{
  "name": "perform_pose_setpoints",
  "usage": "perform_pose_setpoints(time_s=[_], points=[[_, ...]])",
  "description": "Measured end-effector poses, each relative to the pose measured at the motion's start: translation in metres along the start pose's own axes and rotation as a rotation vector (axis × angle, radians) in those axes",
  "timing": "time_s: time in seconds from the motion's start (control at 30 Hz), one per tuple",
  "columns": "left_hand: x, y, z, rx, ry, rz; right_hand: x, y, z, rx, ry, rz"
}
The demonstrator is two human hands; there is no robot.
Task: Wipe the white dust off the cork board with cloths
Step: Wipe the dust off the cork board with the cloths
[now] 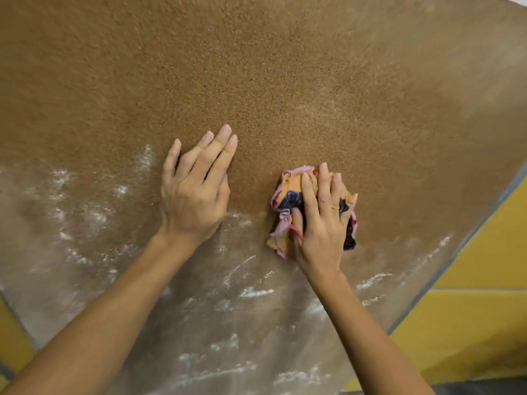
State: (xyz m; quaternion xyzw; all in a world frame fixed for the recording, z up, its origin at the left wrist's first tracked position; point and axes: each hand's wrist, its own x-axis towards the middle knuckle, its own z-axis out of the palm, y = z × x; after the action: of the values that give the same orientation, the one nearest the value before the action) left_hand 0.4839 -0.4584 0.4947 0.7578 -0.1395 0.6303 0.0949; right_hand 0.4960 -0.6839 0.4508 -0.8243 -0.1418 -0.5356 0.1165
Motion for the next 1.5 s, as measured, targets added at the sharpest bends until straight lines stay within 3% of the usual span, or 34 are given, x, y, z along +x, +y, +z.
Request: perform_pose_setpoints(time_s=[0.1,0.2,0.27,0.4,0.5,0.6,0.7,0.93,1.07,1.2,1.4,1.5], points=[[-0.002,0.001,-0.011,0.029,-0.007,-0.059,0.012,-0.048,0.016,0.107,0.107,0.139],[-0.008,-0.015,-0.022,0.052,0.011,-0.128,-0.018,-0.079,0.033,0.059,-0.023,-0.189],[-0.014,-0.030,-0.026,0.048,-0.033,-0.089,-0.037,-0.061,0.035,0.029,-0.089,-0.328],[-0.016,-0.044,-0.028,0.050,-0.068,-0.005,-0.022,-0.043,0.028,0.058,0.044,-0.076],[-0.018,-0.039,-0.022,0.006,-0.029,-0.060,-0.008,-0.080,0.031,0.133,0.112,0.116],[-0.019,-0.033,-0.017,-0.021,-0.018,-0.093,-0.024,-0.104,0.041,0.075,-0.029,-0.107],[-0.018,-0.037,-0.021,-0.056,-0.030,-0.067,-0.037,-0.082,0.033,-0.052,-0.146,-0.306],[-0.032,-0.077,-0.053,-0.004,0.003,-0.065,0.006,-0.145,0.033,0.038,0.029,0.089],[-0.043,-0.120,-0.071,0.082,0.000,-0.108,0.006,-0.183,0.049,-0.009,-0.007,-0.079],[-0.052,-0.172,-0.091,0.120,-0.008,-0.152,-0.006,-0.156,0.034,-0.108,-0.108,-0.244],[-0.055,-0.207,-0.090,0.151,-0.017,-0.044,0.051,-0.194,0.034,-0.004,0.070,0.142],[-0.060,-0.208,-0.083,0.154,-0.024,-0.041,0.027,-0.218,0.050,0.007,-0.042,-0.177]])
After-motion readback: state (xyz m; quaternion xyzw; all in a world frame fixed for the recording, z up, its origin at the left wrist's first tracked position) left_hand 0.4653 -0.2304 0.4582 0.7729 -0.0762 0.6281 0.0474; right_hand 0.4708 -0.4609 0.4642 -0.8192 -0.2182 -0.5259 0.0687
